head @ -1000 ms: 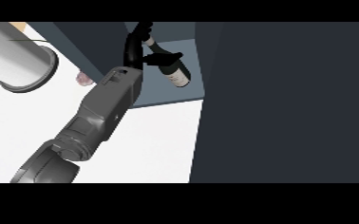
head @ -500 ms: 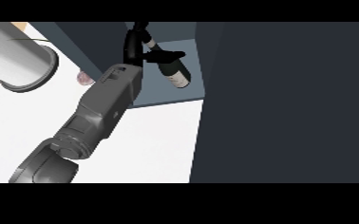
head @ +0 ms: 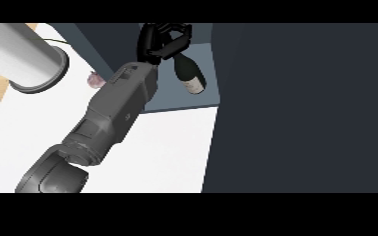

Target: Pick up the wine, place it into the cabinet and close the cabinet

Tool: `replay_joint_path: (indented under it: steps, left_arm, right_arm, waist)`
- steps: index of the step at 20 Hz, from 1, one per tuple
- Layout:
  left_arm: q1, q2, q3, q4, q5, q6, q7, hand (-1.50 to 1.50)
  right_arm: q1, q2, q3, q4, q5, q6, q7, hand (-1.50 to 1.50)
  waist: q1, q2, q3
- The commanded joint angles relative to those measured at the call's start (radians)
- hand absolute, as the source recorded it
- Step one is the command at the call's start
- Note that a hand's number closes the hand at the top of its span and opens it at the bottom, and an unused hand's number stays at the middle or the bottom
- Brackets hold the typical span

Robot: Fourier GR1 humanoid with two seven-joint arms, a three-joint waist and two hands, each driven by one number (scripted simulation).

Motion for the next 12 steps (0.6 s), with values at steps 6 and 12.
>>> replay_joint_path:
  steps: [6, 12]
  left_arm:
    - [-0.034, -0.039, 0.013, -0.010, 0.000, -0.059, 0.022, -1.50]
    - [0.016, -0.046, -0.015, -0.067, 0.027, -0.062, 0.010, -1.50]
  right_arm:
    - [0.085, -0.050, -0.070, -0.219, -0.087, 0.007, 0.103, -1.50]
    - [0.072, -0.054, -0.067, -0.260, -0.049, -0.012, 0.154, -1.50]
  waist:
    - [0.039, -0.012, 0.002]
    - [0.049, -0.021, 0.001]
